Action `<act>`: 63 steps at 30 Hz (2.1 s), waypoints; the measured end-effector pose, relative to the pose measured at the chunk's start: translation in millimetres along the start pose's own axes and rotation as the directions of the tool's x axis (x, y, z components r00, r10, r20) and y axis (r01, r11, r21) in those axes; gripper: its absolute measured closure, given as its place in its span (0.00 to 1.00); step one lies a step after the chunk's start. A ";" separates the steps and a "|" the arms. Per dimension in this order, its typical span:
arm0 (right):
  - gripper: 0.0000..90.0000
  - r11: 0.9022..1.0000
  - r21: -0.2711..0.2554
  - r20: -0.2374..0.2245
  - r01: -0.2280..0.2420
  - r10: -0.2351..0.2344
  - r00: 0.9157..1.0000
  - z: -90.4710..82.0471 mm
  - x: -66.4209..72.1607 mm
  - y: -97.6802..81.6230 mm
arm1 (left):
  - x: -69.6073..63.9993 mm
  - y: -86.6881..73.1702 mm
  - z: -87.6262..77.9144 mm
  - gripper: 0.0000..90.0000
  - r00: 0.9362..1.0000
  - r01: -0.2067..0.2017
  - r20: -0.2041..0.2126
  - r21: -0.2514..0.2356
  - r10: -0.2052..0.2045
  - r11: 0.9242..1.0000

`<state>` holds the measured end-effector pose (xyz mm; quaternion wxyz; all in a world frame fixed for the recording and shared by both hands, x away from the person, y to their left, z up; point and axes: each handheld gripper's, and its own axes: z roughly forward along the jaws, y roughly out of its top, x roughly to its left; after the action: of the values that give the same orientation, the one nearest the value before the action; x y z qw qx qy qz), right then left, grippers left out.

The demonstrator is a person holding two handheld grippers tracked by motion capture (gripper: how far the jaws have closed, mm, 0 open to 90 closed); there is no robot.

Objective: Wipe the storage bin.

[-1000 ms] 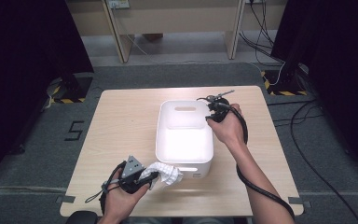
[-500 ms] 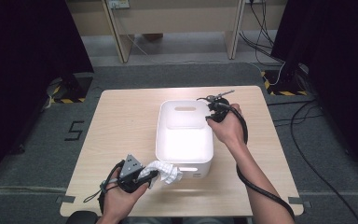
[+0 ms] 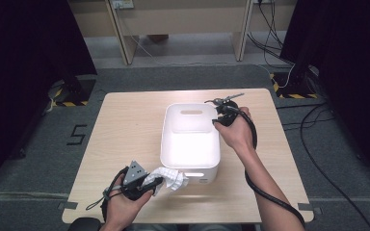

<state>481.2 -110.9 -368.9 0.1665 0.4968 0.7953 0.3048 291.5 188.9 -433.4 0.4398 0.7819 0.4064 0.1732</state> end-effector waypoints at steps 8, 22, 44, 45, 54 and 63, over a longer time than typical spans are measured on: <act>0.77 0.999 -0.033 -0.007 -0.016 0.016 1.000 -8.5 -4.3 0.9 | 1.1 -6.7 -1.0 0.79 1.000 0.008 -0.003 0.006 -0.008 1.000; 0.73 0.991 -0.117 -0.024 -0.057 0.054 0.998 -30.9 -22.0 -18.6 | 29.6 -27.6 -22.7 0.79 0.994 0.069 -0.089 0.007 -0.068 0.998; 0.72 0.987 -0.086 -0.011 -0.138 0.138 0.990 -28.8 -52.9 -91.6 | 108.6 -60.9 -3.2 0.76 0.934 0.221 -0.301 0.057 -0.194 0.974; 0.72 0.987 -0.079 -0.010 -0.140 0.139 0.990 -27.8 -53.9 -94.7 | 109.7 -61.4 -1.6 0.76 0.933 0.220 -0.305 0.062 -0.191 0.974; 0.72 0.986 -0.069 -0.012 -0.150 0.149 0.989 -24.2 -58.4 -116.4 | 116.8 -64.1 9.0 0.71 0.930 0.233 -0.309 0.083 -0.197 0.969; 0.71 0.987 -0.061 -0.011 -0.146 0.145 0.989 -21.8 -57.7 -127.8 | 118.4 -65.4 12.6 0.61 0.941 0.220 -0.285 0.097 -0.185 0.971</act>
<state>406.8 -210.2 -437.6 0.1564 0.5472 0.7478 0.3421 340.1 293.8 -504.9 0.3443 0.7309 0.5517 0.2072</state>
